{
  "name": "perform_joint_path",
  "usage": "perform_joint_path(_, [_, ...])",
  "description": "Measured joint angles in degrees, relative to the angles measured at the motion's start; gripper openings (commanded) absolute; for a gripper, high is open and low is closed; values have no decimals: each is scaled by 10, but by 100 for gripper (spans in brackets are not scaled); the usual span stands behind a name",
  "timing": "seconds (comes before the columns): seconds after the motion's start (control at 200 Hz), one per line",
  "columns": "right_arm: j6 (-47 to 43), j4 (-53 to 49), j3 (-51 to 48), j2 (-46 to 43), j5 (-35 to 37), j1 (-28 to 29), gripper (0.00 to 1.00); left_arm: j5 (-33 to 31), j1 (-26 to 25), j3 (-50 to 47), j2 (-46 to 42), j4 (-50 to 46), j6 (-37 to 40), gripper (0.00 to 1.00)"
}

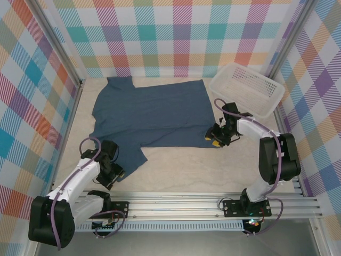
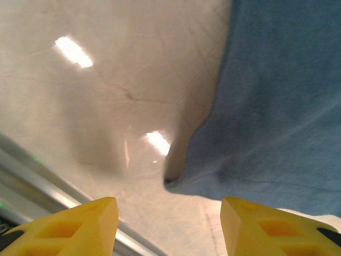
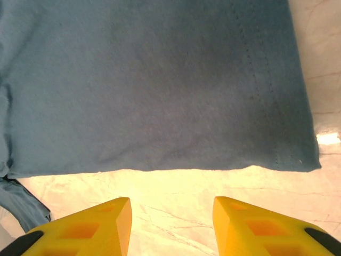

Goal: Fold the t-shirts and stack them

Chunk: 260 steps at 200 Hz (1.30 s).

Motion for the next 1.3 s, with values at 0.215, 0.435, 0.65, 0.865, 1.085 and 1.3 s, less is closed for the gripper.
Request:
perform_joint_path(0.215, [0, 7, -5, -2, -3, 0, 43, 6, 0, -10, 21, 53, -2, 40])
perform_joint_path(0.435, [0, 6, -21, -10, 7, 0, 44, 3, 0, -8, 61, 68, 3, 18])
perform_joint_path(0.65, [5, 5, -31, -16, 24, -1, 43, -3, -1, -3, 48, 68, 13, 6])
perform_joint_path(0.865, [20, 1, -42, -27, 59, -2, 45, -2, -2, 22, -9, 32, 11, 0])
perform_joint_path(1.085, [32, -4, -42, -15, 89, -12, 42, -2, -2, 48, -36, -9, 2, 0])
perform_joint_path(1.3, [35, -5, -35, 28, 108, -13, 35, -2, -5, 52, -36, -14, 0, 0])
